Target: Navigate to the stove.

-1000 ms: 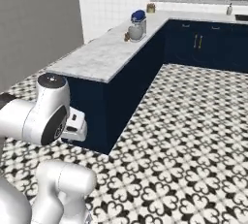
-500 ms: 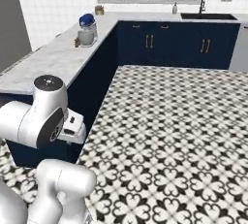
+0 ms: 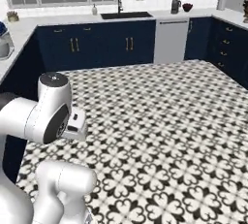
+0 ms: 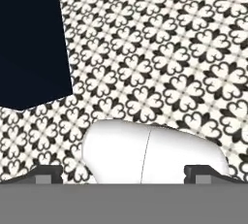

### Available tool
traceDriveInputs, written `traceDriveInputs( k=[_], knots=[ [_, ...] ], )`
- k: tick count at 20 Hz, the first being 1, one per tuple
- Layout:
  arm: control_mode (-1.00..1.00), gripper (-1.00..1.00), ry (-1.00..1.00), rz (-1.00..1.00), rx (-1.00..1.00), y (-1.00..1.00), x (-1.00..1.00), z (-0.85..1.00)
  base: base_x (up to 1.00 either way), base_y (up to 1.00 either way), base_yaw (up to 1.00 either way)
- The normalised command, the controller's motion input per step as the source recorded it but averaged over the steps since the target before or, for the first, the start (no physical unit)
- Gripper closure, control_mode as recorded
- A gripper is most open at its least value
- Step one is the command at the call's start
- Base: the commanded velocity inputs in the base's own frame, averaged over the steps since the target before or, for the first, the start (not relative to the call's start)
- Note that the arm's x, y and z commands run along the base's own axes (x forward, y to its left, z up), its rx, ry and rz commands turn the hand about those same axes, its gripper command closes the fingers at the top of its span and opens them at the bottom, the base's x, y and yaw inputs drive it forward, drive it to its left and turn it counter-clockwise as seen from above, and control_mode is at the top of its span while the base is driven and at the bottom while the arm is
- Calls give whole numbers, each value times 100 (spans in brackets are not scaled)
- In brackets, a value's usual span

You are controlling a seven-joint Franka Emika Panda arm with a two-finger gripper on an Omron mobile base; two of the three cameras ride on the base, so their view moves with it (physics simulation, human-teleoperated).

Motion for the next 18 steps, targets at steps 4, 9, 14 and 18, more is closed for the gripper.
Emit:
traceDriveInputs(
  k=[4, 9, 14, 18],
  knots=[
    [100, -100, 0, 0, 0, 0, 0, 0, 18, -8, -84],
    [100, -100, 0, 0, 0, 0, 0, 0, 11, 0, -87],
    [100, -100, 0, 0, 0, 0, 0, 0, 40, 0, -78],
    [100, -100, 0, 0, 0, 0, 0, 0, 92, 1, -62]
  ],
)
